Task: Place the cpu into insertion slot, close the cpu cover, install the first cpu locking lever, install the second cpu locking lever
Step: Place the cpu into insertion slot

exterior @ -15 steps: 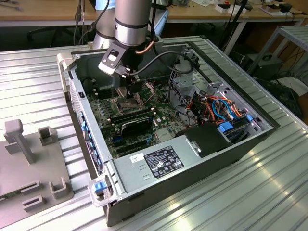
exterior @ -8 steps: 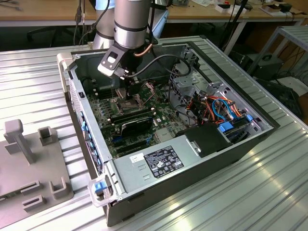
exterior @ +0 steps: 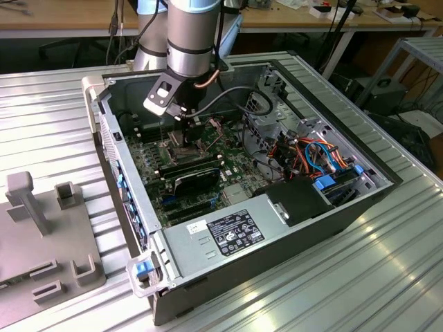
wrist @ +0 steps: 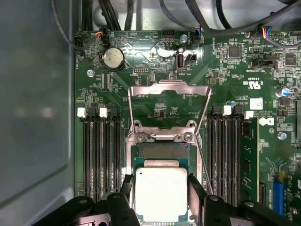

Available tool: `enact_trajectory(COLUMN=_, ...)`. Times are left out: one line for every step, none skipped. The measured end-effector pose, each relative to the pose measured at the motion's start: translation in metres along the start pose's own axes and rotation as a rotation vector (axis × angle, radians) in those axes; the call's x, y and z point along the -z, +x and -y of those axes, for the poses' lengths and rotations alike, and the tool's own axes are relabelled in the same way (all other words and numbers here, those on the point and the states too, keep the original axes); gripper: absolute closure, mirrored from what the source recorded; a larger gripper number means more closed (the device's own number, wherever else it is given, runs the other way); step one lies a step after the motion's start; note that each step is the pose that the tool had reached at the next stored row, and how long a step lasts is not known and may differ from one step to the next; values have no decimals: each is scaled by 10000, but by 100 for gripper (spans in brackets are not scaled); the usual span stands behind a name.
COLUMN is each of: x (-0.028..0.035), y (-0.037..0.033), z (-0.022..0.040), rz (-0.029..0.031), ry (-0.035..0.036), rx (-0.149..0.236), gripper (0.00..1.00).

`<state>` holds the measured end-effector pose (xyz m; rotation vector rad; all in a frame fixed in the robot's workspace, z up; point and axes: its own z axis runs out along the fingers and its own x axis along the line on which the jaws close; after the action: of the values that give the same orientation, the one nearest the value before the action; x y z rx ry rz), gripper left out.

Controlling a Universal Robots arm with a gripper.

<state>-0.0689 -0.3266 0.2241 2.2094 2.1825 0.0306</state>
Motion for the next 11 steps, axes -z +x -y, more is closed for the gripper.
enact_trajectory(x=-21, y=1, z=-5, rz=44, ry=0, rx=0, gripper=45)
enact_trajectory(x=-36, y=2, z=-8, rz=66, ry=0, rx=1, gripper=45)
enact_trajectory(x=-49, y=3, z=-11, rz=89, ry=0, rx=3, gripper=45)
enact_trajectory(x=-70, y=4, z=-13, rz=121, ry=-2, rx=6, gripper=45)
enact_trajectory(x=-83, y=4, z=-12, rz=132, ry=-1, rx=6, gripper=45)
enact_trajectory(x=-87, y=4, z=-12, rz=136, ry=-1, rx=6, gripper=45)
enact_trajectory(x=-88, y=3, z=-11, rz=139, ry=0, rx=7, gripper=45)
enact_trajectory(x=-88, y=3, z=-11, rz=139, ry=1, rx=9, gripper=45)
enact_trajectory(x=-90, y=4, z=-11, rz=137, ry=-1, rx=9, gripper=45)
enact_trajectory(x=-90, y=4, z=-11, rz=136, ry=-1, rx=13, gripper=45)
enact_trajectory(x=-91, y=4, z=-11, rz=136, ry=-1, rx=16, gripper=45)
